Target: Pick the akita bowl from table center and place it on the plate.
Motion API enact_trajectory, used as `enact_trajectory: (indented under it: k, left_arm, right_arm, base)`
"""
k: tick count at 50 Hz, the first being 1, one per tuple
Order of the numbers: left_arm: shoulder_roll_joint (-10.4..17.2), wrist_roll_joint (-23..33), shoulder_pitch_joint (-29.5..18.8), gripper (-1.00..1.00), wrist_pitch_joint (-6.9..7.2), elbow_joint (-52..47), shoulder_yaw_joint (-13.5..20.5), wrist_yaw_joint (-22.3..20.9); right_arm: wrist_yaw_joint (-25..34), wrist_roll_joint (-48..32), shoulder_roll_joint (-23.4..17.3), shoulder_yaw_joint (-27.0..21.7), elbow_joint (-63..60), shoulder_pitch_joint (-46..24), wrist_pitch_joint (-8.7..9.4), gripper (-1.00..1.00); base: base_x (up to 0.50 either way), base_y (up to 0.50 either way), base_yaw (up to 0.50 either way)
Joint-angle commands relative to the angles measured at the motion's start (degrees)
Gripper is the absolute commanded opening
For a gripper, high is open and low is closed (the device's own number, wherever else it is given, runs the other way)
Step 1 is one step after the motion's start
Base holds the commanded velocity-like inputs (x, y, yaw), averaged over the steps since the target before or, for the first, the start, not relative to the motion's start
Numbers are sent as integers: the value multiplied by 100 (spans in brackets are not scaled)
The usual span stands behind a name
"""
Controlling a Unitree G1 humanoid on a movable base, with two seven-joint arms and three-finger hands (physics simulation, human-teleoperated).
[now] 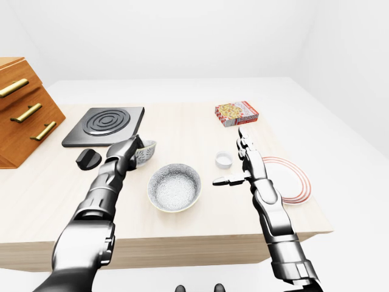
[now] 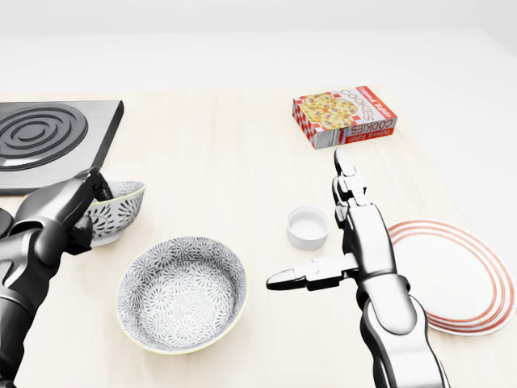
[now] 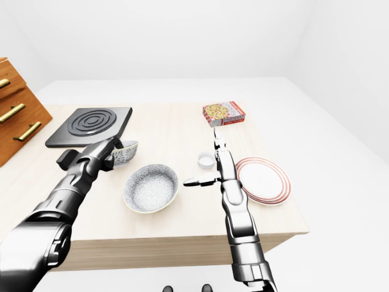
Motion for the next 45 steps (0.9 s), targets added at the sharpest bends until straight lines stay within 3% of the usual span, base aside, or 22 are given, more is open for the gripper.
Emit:
enact_trajectory:
  k: [1,25,30,31,33,36,42,45]
  left_arm:
    - [110,172,339,-100,0,-1364,209,-551]
    - [-121,-50,1387,-100,0,-4729,638,-2155]
    - [-147,-59,1423,-100,0,-4906,663,-2255]
    - [-180,-56,1541,-100,0,-5195,652,-2395]
    - [-234,-54,1646,-100,0,-5447,663,-2513]
    - [-331,-32,1821,-100,0,-5813,665,-2668]
    - [-477,-43,2031,-100,0,-6279,657,-2899]
    - [-483,-38,2032,-100,0,-6281,661,-2902]
  right_arm:
    - [2,1,-2,1,-48,14,0,100]
    - [123,-223,-81,10,-355,-69,0,100]
    - [172,-448,-133,31,-425,-246,0,100]
    - [184,-573,-140,57,-404,-613,0,100]
    - [271,-713,-163,105,-434,-710,0,100]
    - [401,-1331,-156,260,-538,-977,0,100]
    - [1060,-1786,-201,316,-666,-1262,0,100]
    - [1093,-1830,-176,291,-658,-1265,0,100]
  base:
    - [0,0,0]
    - [0,0,0]
    - [0,0,0]
    - [0,0,0]
    - [0,0,0]
    - [0,0,0]
    - [0,0,0]
    - [0,0,0]
